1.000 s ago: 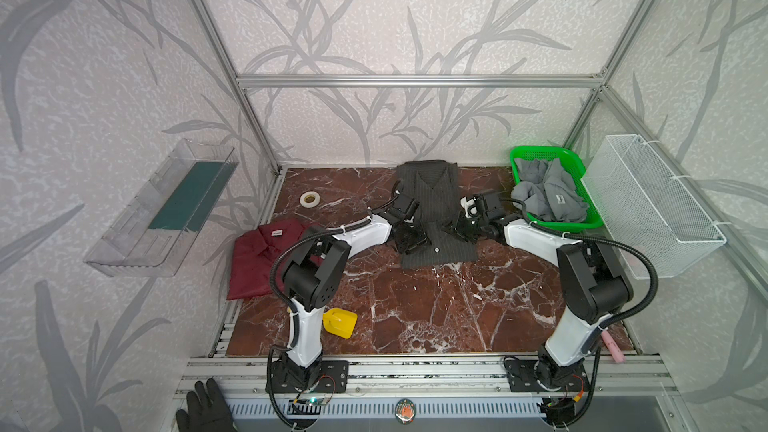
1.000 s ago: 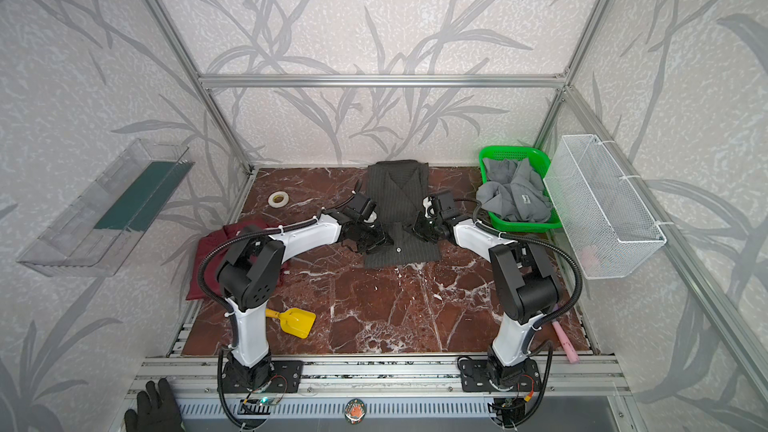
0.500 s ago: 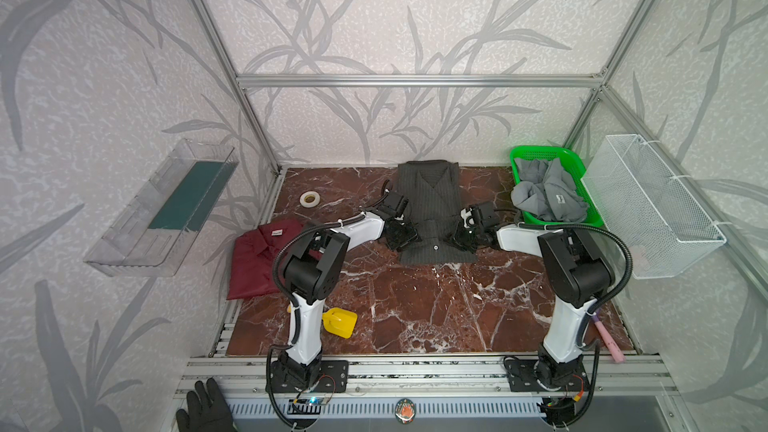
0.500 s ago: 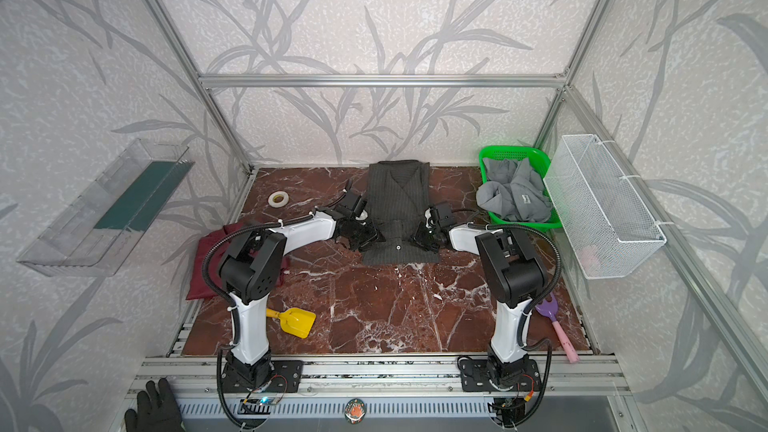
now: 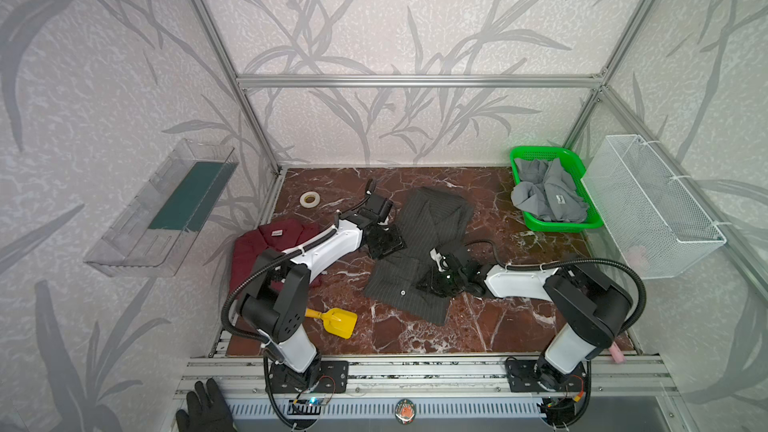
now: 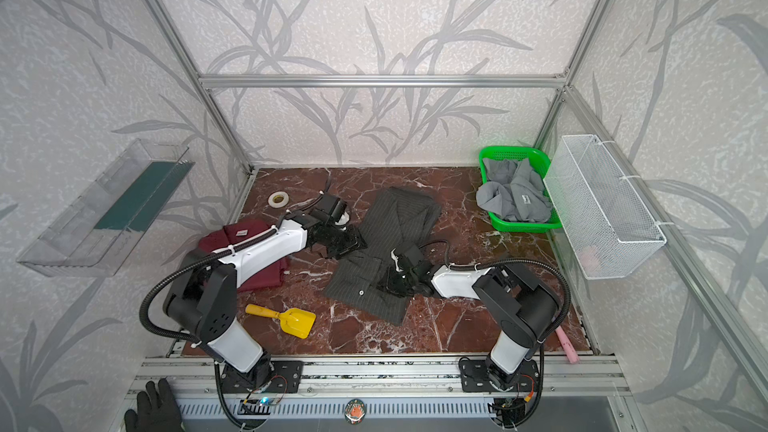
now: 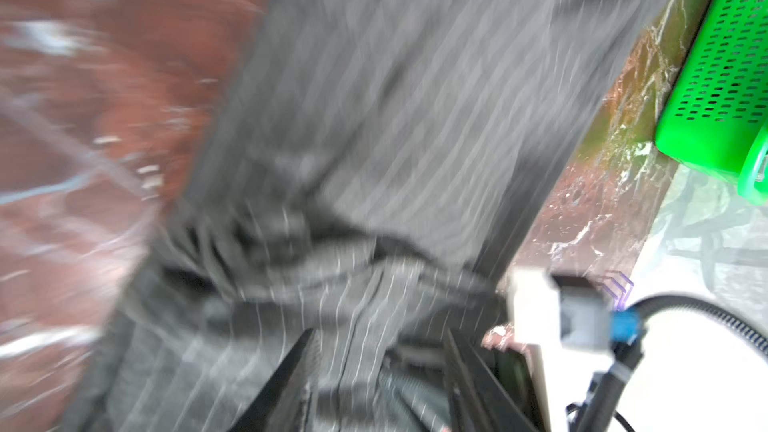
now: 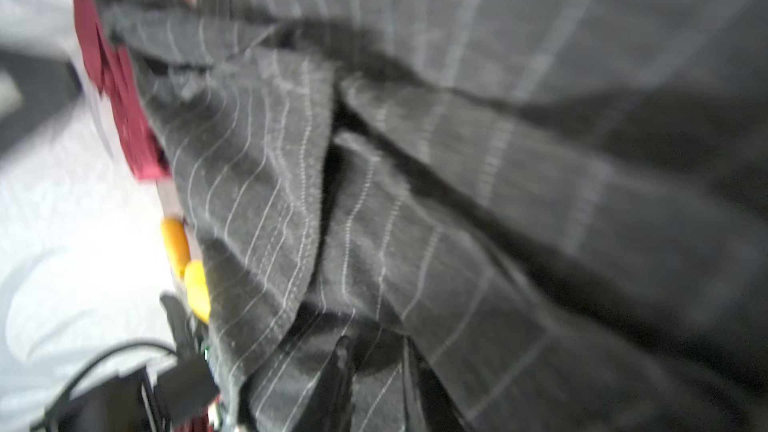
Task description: Fold and stack the long sleeve shirts
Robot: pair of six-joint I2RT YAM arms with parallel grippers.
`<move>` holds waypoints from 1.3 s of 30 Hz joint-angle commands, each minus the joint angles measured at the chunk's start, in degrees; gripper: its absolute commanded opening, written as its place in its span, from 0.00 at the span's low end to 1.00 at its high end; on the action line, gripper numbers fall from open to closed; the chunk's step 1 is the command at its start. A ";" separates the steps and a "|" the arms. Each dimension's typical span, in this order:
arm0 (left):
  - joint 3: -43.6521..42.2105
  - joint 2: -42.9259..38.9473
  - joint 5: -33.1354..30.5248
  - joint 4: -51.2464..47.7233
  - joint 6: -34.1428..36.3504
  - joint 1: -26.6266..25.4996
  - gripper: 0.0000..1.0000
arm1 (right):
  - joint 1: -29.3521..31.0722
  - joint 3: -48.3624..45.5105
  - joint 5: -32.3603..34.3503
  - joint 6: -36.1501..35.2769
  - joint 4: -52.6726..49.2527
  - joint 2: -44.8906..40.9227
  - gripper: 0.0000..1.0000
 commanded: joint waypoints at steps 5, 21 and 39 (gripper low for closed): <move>-1.90 -6.69 -3.90 -10.47 6.60 3.48 0.52 | -0.50 10.18 10.45 -15.55 -20.61 -10.36 0.40; -12.00 -25.61 -5.99 -13.04 7.54 7.61 0.56 | 6.39 36.12 19.00 -48.43 -27.28 13.60 0.42; -22.05 -29.81 -2.88 -8.60 3.45 7.26 0.56 | 7.88 48.05 42.51 -52.85 -31.17 26.39 0.39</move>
